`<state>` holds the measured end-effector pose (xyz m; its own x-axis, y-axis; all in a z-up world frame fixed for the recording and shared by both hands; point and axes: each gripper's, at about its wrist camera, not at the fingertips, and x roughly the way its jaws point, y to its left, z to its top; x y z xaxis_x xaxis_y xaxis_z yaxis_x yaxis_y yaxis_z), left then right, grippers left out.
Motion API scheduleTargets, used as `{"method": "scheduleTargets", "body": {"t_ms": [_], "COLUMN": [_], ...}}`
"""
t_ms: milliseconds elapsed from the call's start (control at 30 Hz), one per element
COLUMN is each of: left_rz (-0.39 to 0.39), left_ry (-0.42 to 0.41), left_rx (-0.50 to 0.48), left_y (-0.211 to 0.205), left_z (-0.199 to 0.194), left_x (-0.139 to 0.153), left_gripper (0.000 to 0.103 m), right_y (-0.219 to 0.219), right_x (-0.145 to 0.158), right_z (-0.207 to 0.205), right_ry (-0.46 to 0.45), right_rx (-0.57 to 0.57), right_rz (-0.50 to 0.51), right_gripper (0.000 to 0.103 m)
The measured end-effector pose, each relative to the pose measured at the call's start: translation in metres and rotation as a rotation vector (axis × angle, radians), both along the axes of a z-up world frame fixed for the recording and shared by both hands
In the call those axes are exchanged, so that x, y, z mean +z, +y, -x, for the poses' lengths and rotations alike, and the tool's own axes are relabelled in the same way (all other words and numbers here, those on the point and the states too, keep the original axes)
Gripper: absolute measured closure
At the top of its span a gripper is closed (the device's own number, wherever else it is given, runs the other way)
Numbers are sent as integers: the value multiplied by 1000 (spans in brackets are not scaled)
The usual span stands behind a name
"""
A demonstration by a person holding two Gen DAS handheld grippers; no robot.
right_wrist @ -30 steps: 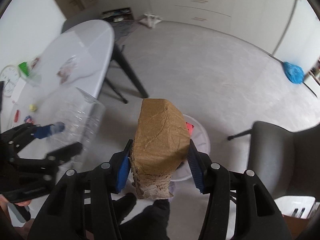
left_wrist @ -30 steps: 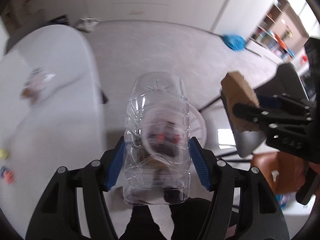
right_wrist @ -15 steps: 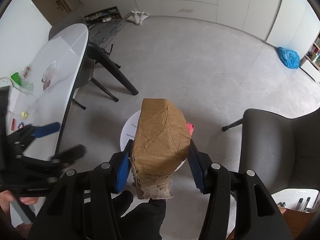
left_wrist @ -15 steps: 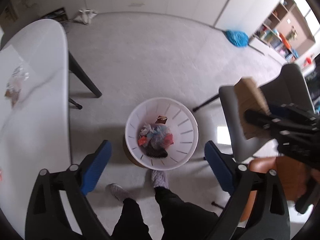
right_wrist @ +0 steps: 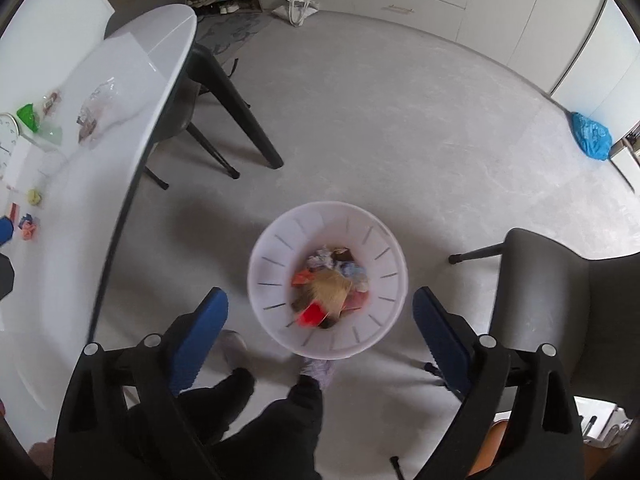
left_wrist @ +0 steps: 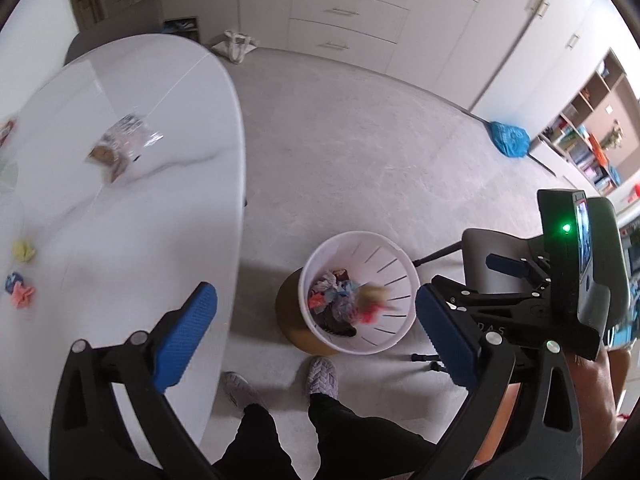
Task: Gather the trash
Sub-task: 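Grasp the blue crumpled cloth with the left tool while the right tool grasps yellow crumpled paper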
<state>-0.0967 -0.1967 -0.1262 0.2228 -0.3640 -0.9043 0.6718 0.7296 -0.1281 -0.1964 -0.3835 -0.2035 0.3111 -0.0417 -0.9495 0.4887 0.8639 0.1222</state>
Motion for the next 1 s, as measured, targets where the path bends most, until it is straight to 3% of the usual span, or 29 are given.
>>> {"method": "scheduleTargets", "body": {"t_ms": [600,833,1000], "left_rz": [25,3,-28], "left_ry": [-10,-58,-61], "left_rx": [135,365,548], "left_y": [74,167,246], "left_z": [-26,-71,-116], "left_x": [3,8,1], "left_gripper": [8,8,8], "right_y": [55,120,174], "right_x": [36,67,75], "right_z": [-39,-96,-142], "right_ry": [-61,-167,-194], "right_rx": [65,184,299], "right_rz": [-23,-58,-67], "right_gripper": [5,3,3]}}
